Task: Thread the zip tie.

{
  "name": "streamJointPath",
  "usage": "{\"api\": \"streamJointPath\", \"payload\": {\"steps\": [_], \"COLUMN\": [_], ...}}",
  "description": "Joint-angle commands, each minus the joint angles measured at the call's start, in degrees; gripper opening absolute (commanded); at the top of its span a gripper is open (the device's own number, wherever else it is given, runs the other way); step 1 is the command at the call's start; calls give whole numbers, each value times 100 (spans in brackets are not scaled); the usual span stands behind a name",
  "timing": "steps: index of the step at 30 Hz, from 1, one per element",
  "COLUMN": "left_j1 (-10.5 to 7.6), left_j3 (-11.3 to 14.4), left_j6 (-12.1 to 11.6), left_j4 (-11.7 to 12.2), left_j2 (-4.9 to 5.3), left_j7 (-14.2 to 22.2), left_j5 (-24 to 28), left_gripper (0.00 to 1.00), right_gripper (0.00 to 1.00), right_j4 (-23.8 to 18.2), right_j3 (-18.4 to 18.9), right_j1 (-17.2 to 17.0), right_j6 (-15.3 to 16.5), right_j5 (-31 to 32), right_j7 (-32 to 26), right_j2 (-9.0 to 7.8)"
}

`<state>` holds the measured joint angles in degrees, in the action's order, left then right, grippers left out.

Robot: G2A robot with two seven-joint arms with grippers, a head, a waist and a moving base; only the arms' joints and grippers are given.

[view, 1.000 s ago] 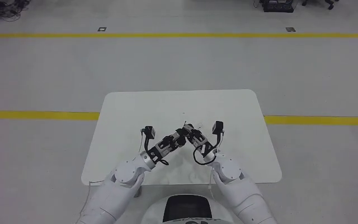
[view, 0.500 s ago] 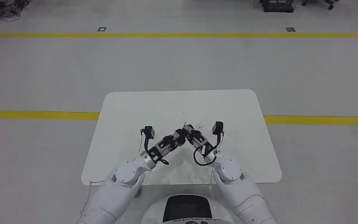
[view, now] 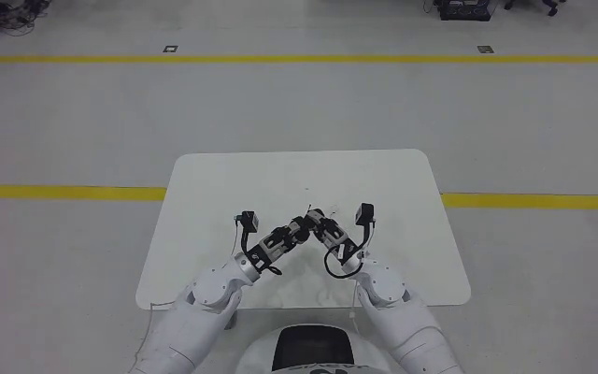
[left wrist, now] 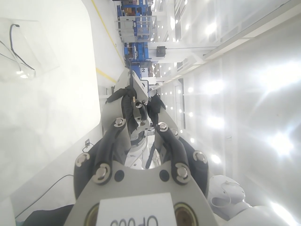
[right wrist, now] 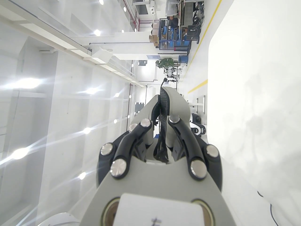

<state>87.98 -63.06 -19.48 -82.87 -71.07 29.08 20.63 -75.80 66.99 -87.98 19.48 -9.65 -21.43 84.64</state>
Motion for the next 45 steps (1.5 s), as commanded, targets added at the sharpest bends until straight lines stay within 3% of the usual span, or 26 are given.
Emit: {"api": "streamJointPath", "payload": {"steps": [1,4,11,12,13,17,23,26,28,36,38,40,42,45], "left_j1": [-3,-20,-63,-63,-63,-26,97,88,-15,-15,-39,-99,-185,-292], "left_j3": [1,-1,1,-3,-12,-145,-571,-662,-644,-644,-580,-654,-787,-998], "left_j6": [0,0,0,0,0,0,0,123,301,301,438,636,1023,1250], "left_j4": [11,47,151,155,155,95,-8,9,48,48,-7,46,171,391], "left_j2": [-4,-9,-11,-10,-8,22,126,183,212,212,219,278,359,462], "left_j7": [4,8,125,140,162,359,965,1440,2044,2044,2171,2641,3253,4041], "left_j5": [-2,-5,21,22,23,102,415,484,713,713,783,704,714,800], "left_gripper": [14,0,0,0,0,0,0,0,0,0,0,0,0,0], "right_gripper": [0,0,0,27,100,100,100,100,100,100,100,100,100,100], "right_j4": [11,24,18,18,20,16,-135,-90,-90,-90,-79,20,187,540], "right_j3": [-11,-20,-25,-23,-17,48,400,565,565,565,572,675,860,1166], "right_j1": [9,21,24,22,20,-1,-71,-46,-46,-46,-50,-25,45,193], "right_j6": [0,0,0,0,0,0,0,0,0,0,-29,-126,-164,-45], "right_j5": [2,-3,7,11,13,8,-68,-165,-165,-165,-155,-235,-519,-820], "right_j7": [-7,-11,-4,-7,-8,-36,-513,-896,-896,-896,-921,-1406,-2361,-3557], "right_j2": [0,0,-4,-5,-7,-25,-125,-178,-178,-178,-187,-243,-331,-462]}}
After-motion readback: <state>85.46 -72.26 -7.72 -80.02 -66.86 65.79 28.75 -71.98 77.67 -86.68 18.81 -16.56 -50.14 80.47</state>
